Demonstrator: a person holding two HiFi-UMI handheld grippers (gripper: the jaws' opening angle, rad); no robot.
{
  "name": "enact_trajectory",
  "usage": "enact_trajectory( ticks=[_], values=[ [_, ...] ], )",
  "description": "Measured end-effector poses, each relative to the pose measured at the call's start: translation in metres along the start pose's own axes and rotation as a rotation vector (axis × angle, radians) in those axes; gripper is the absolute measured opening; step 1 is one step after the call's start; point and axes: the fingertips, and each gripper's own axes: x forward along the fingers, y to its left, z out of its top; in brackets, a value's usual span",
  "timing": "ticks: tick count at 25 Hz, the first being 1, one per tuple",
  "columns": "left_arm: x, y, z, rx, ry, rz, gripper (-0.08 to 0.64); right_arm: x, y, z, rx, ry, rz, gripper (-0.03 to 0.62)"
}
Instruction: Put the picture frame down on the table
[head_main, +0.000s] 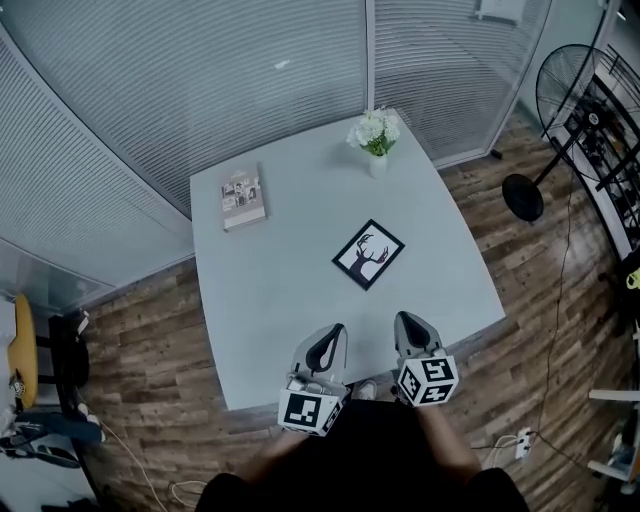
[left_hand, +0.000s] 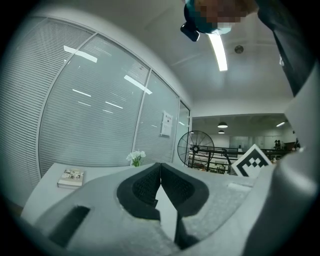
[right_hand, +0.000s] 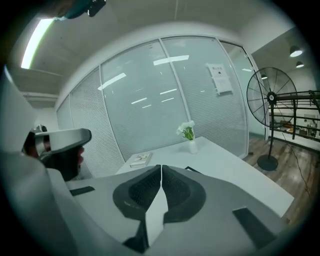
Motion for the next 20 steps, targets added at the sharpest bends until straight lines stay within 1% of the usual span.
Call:
enact_trajectory(
  ticks=[3, 6, 11, 14, 20],
  values=[
    [-0.002, -0.002, 0.001, 0.000, 0.000, 0.000, 0.015, -0.021, 0.019, 0.011, -0.027, -0.042, 0.031, 0.018],
    [-0.004, -0.004, -0.004, -0.003, 0.013, 0.000, 0.015, -0.032, 0.033, 0.007, -0.036, -0.054, 0.061, 0.018],
    [-0.006, -0.005, -0.005, -0.001, 0.005, -0.008, 0.015, -0.039, 0.035, -0.003, -0.052, -0.045, 0.044, 0.017],
    [-0.005, -0.006, -0.008, -0.007, 0.025, -0.015, 0.015, -0.038, 0.035, 0.000, -0.058, -0.050, 0.047, 0.014],
    [-0.004, -0.005, -0.006, -0.005, 0.006, -0.023, 0.016, -0.037, 0.036, 0.008, -0.064, -0.075, 0.046, 0.013]
  ],
)
